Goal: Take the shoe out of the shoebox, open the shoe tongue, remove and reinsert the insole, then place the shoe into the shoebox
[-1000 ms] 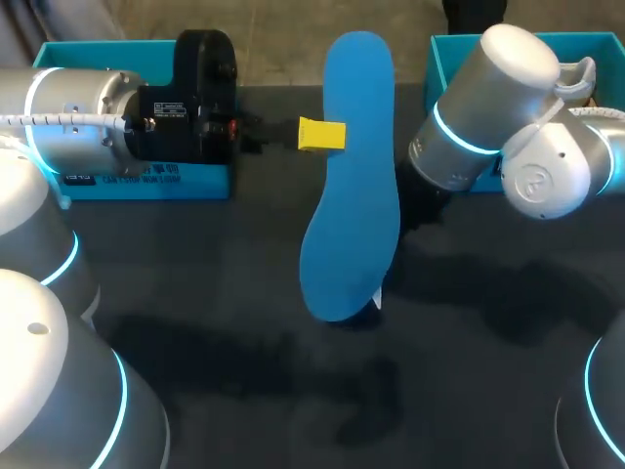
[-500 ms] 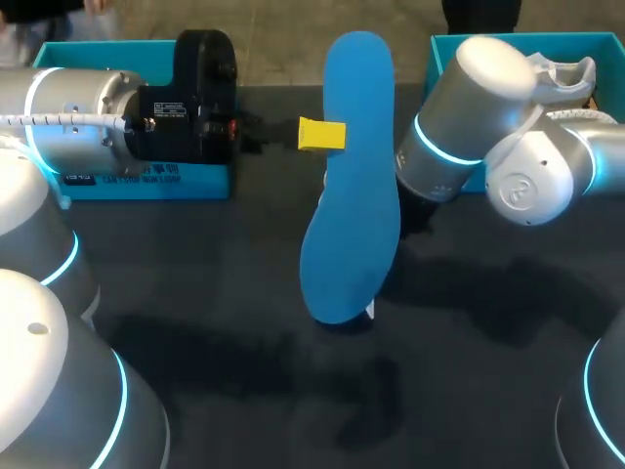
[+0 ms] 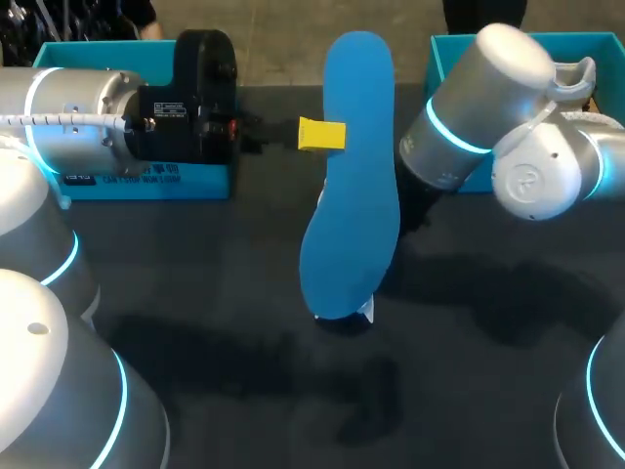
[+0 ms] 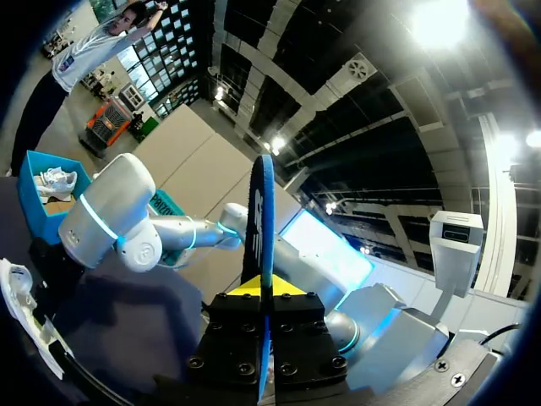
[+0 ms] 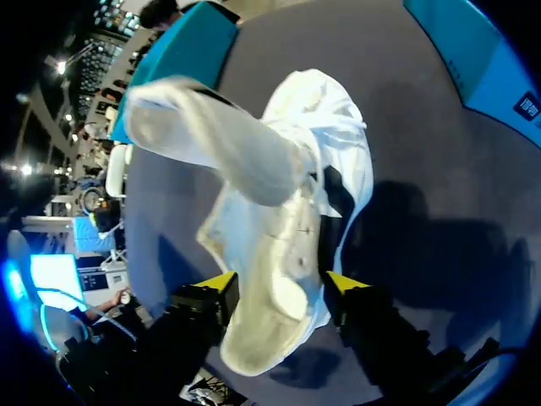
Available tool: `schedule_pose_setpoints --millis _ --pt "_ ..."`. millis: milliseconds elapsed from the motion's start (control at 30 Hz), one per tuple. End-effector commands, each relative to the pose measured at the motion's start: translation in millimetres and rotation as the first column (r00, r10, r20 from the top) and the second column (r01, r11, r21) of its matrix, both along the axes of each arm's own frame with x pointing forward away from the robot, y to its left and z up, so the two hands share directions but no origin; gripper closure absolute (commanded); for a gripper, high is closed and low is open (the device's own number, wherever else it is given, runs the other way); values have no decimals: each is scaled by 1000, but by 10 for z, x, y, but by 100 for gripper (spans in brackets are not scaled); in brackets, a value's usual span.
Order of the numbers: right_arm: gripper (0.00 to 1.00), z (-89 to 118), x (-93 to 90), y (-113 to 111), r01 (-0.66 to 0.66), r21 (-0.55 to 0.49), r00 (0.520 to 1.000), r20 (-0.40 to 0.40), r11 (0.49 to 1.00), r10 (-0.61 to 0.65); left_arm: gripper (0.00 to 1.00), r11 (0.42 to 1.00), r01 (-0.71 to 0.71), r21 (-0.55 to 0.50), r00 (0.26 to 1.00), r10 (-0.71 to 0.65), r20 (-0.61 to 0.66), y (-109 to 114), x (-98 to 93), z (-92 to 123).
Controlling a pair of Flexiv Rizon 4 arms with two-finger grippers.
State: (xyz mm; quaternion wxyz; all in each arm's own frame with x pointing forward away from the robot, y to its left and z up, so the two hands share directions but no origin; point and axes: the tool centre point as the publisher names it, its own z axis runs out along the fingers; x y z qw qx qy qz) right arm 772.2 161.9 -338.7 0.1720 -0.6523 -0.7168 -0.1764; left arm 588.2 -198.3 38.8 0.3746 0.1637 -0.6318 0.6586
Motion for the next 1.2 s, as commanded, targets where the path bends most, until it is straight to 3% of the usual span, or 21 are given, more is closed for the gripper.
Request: schedule_pose_setpoints --millis 33,233,500,633,867,1200 --pt "0 109 -70 -192 -2 159 1000 20 987 -2 100 1000 2 2 1000 -2 0 -6 7 0" --pt "0 330 -7 -274 -29 222 998 53 975 18 100 1000 2 2 1000 -2 0 -6 7 0" --pt "0 585 117 -355 -82 452 993 110 888 36 100 1000 2 2 1000 -2 0 -6 7 0" --pt "0 678 158 -419 -100 516 991 129 851 38 100 1000 2 2 1000 -2 0 -6 7 0" --pt "0 893 212 -485 -132 559 986 155 818 54 100 1000 2 2 1000 -2 0 -6 7 0" --pt "0 893 212 -485 -132 559 986 155 818 54 100 1000 2 2 1000 -2 0 -6 7 0"
